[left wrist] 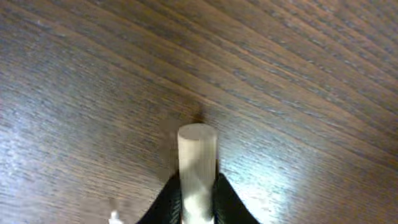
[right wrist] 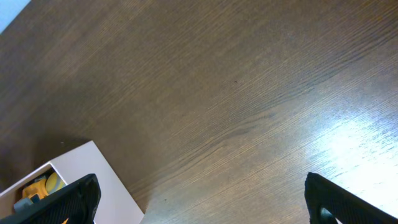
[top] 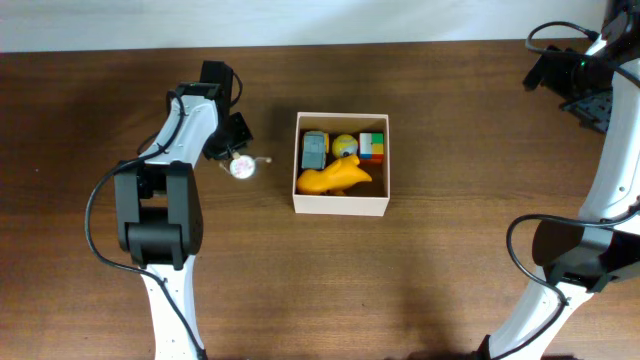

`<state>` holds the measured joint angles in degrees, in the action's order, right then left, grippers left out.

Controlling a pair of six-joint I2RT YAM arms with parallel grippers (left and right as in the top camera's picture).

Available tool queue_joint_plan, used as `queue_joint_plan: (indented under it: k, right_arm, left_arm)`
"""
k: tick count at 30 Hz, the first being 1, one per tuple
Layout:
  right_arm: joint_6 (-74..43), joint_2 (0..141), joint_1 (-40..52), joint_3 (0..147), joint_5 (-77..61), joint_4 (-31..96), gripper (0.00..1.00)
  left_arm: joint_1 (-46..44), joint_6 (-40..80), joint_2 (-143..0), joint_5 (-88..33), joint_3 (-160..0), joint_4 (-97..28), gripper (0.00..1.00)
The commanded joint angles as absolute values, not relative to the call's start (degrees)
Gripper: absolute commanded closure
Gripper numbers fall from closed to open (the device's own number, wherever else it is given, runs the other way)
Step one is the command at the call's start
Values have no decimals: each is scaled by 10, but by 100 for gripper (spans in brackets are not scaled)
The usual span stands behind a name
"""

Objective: Pack container
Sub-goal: 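Lift the stick with the left gripper and carry it into the box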

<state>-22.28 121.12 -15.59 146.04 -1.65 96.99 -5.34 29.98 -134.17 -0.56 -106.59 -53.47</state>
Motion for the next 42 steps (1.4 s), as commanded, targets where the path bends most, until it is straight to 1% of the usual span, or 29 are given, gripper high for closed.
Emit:
queue_joint_plan:
  k: [1,7,15,24,30,36,42]
  right_arm:
    - [-224,1213,-154,1461,-20,973,1]
    - [-224,1213,-154,1461,-20,973,1]
    - [-224,1213,-154,1461,-20,973,1]
    - [-224,1213,-154,1461,-20,973,1]
    - [-224,1213,-154,1461,-20,973,1]
    - [-224,1213,-154,1461,-20,973,1]
    - [-224,1213,-154,1461,-20,973,1]
  left_arm:
    - [-56,299,-1393,-22,-1049,-538,92]
    - [-56,299,-1393,-24,-1049,-541,92]
    - [-56,205,-1393,-97,-1104,-580,92]
    - [-55,84,-1393,-113,-1253,-708,92]
    - [-55,7,-1393,-118,-1385,-804,92]
    - [-64,-77,-1393,-201,-1520,-891,92]
    - [-110,-104,-1393,-234,-1566,-915,92]
